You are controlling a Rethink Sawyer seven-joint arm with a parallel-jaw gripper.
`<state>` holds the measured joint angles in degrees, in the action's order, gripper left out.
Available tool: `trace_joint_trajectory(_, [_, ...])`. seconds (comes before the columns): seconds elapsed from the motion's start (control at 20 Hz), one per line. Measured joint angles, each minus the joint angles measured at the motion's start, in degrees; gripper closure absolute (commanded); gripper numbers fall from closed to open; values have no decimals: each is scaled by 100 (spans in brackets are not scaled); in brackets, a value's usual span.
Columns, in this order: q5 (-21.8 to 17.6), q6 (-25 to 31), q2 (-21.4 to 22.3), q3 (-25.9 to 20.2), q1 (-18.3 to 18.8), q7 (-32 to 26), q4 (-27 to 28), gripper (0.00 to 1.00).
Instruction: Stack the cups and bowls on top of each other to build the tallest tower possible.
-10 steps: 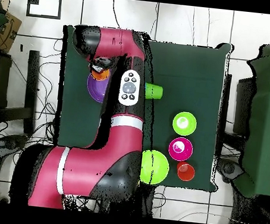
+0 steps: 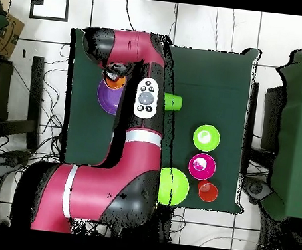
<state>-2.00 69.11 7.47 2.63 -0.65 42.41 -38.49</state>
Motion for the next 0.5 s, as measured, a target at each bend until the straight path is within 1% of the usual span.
trace_joint_trajectory(0.5, [-183,0,-5,97,40,0,-8,100])
